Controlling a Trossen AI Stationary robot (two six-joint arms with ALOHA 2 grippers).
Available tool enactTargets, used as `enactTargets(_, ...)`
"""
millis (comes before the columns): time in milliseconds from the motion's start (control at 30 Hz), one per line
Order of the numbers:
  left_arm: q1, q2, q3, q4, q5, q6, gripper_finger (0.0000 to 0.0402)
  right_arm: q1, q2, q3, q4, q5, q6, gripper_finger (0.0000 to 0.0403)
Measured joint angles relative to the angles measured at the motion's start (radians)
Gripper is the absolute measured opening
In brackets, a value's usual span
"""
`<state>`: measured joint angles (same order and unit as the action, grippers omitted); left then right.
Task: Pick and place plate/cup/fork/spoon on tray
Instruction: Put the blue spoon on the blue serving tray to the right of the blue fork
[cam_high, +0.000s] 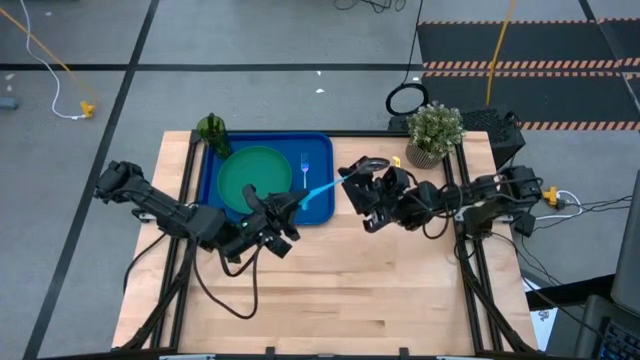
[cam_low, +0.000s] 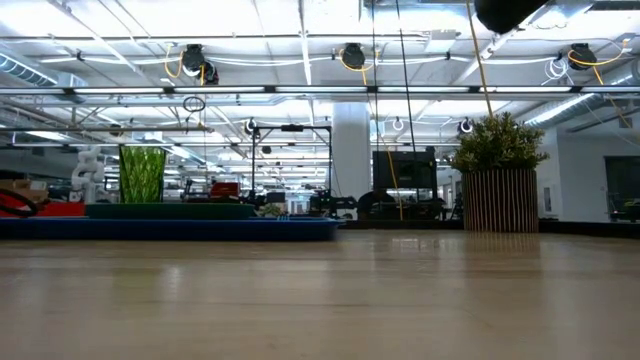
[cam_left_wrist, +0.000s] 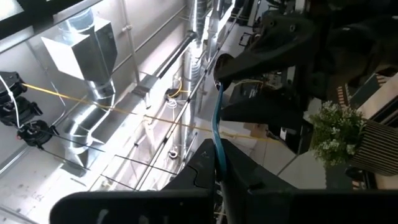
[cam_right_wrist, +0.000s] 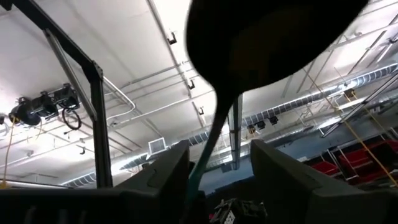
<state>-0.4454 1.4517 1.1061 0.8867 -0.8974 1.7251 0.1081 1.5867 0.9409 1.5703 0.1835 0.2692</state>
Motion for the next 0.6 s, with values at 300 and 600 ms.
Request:
enactTargets(300,0.0,0.0,0.0,-0.003,0.0,-0.017,0.0004,-0.005,-0.008,0.0,0.0,0.001,-0.004,0.0097)
enactTargets(600,0.0,0.001,0.0,-0.007,-0.002,-0.034,0.0009,-0.004,-0.022,0.0,0.0,-0.002,-0.028,0.0052)
